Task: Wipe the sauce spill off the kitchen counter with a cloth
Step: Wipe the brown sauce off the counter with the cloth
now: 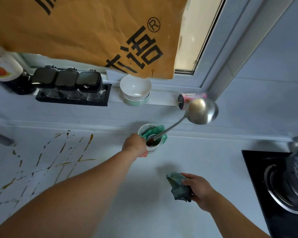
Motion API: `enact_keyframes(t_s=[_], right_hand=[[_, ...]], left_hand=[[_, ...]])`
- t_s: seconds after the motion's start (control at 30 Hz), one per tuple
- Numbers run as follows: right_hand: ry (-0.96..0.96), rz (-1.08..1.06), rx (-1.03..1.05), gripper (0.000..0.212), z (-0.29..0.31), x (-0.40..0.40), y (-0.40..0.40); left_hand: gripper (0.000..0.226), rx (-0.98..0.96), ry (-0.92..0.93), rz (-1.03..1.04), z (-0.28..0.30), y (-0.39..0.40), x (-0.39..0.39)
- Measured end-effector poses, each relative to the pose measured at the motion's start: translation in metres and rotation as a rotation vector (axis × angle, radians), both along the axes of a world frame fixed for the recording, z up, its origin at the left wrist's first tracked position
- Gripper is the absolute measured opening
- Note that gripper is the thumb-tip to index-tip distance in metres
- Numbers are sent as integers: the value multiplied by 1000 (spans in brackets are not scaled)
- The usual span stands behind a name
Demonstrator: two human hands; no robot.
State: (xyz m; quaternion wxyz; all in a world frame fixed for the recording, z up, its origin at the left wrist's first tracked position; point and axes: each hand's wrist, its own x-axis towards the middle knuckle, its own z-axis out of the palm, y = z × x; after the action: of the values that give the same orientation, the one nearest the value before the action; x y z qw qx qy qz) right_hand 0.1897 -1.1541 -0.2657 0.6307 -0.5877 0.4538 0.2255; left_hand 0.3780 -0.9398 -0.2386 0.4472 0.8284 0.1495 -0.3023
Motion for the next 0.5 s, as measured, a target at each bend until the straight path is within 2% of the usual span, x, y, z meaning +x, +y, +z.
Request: enact_keyframes(t_s=[0.3,0.5], right_hand=[[30,-48,-41,33,-7,-27,-69],[33,-49,-47,33,-16,-38,-104]], left_hand=[[22,-3,110,-1,-10,-87,-26],[25,55,81,15,-21,-114,-24]])
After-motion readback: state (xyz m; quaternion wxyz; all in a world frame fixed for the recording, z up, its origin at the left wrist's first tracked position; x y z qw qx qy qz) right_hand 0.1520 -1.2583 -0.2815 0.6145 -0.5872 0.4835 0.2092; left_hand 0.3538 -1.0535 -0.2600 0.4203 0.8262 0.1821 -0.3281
